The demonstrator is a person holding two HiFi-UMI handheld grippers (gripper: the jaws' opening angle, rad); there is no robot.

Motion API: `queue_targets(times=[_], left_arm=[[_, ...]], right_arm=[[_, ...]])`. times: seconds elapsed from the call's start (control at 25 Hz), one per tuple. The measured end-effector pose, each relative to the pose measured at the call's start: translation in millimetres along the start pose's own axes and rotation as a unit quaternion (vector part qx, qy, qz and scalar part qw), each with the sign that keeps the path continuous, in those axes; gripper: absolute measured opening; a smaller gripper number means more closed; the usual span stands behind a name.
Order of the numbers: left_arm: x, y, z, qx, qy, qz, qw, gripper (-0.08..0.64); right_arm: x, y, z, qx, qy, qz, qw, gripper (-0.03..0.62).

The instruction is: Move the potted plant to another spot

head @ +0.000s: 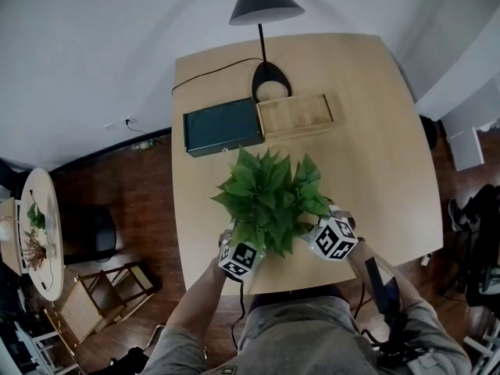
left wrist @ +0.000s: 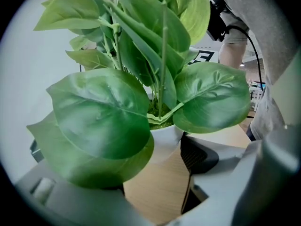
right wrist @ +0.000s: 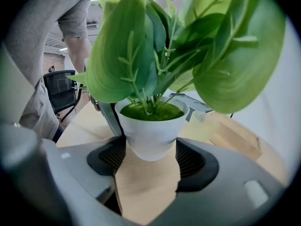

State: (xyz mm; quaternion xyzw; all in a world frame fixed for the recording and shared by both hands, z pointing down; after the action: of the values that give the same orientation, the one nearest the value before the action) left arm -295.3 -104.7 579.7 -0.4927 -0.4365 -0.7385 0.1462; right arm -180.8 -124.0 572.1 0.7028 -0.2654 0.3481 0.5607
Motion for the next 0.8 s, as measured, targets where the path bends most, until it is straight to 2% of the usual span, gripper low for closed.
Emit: queue_targets(times=[0.36, 0.8], left_arm=[[22, 19, -5, -0.004, -0.006, -0.012, 0.9999, 0.371], [29, 8, -7, 0.002, -0.007, 0.009, 0.9999, 0.370]], right_arm=[[20, 17, 7, -0.007, 0.013, -0.003, 1.000, 0.339], [17, 25, -2, -0.007, 0.029, 0.004, 1.000, 0.339]])
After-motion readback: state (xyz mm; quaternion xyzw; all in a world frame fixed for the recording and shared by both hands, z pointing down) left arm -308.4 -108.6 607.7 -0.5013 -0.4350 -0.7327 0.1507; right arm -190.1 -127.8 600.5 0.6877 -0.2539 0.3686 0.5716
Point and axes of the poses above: the fingertips, and each gripper's own axes: y forward along the fingers, z to its right, x out of its underside, the point moved 6 cm from there along -y, backward along the fingers
